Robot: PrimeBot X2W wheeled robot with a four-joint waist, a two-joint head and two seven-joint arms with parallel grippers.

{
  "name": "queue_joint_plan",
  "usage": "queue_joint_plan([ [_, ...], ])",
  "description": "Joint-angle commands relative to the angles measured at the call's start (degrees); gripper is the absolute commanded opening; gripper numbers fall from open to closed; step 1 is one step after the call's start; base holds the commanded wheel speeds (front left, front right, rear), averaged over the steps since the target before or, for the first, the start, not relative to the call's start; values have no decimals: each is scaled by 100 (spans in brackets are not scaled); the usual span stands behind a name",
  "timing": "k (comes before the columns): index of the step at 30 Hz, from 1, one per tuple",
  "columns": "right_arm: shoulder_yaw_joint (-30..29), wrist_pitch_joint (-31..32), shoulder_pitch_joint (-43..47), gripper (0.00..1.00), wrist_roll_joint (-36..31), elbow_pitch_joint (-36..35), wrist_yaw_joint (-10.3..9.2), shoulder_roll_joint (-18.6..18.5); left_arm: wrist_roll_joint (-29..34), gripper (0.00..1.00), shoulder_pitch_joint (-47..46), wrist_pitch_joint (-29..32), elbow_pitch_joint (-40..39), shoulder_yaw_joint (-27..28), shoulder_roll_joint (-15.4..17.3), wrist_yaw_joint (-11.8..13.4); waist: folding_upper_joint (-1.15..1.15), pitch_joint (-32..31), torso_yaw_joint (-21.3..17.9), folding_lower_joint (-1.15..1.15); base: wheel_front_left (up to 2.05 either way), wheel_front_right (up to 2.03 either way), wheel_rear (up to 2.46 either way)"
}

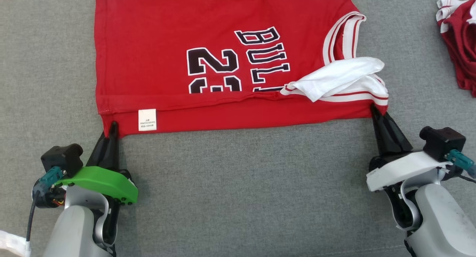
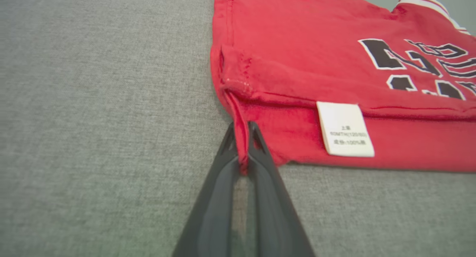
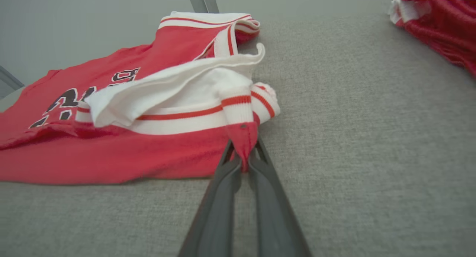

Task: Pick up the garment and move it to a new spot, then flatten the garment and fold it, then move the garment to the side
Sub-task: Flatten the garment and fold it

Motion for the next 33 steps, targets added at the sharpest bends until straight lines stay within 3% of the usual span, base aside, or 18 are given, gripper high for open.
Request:
queue_joint_plan([
  [1,-75,-44,169,0,25,-139,-7,-79,5,0,156,46,-147,-1,62,-6,0,-93,35,0,0,0,0],
  [7,-309,113,755,0,-12,-803,-8,-160,-44,0,633,456,-955,13,226,128,0,-343,43,0,0,0,0],
  [13,-634,500,1604,0,-26,-1342,-9,-3,-265,0,1428,1060,-1710,46,257,331,0,-621,65,0,0,0,0],
  [22,-808,882,2477,0,115,-1457,-9,237,-546,0,2354,1842,-2243,39,271,607,0,-896,82,0,0,0,0],
  [23,-793,873,2466,15,100,-1446,-9,249,-539,33,2373,1861,-2209,20,260,620,0,-906,75,0,0,0,0],
  [24,-778,859,2441,78,90,-1438,-9,250,-526,100,2381,1861,-2171,0,236,641,0,-914,71,0,0,0,0],
  [25,-752,831,2396,100,62,-1449,-8,248,-503,100,2344,1766,-2147,2,193,668,0,-922,64,0,0,0,0],
  [33,-958,397,1983,100,-407,-2053,-5,199,163,100,1966,622,-2307,-35,54,933,0,-945,17,0,0,0,0],
])
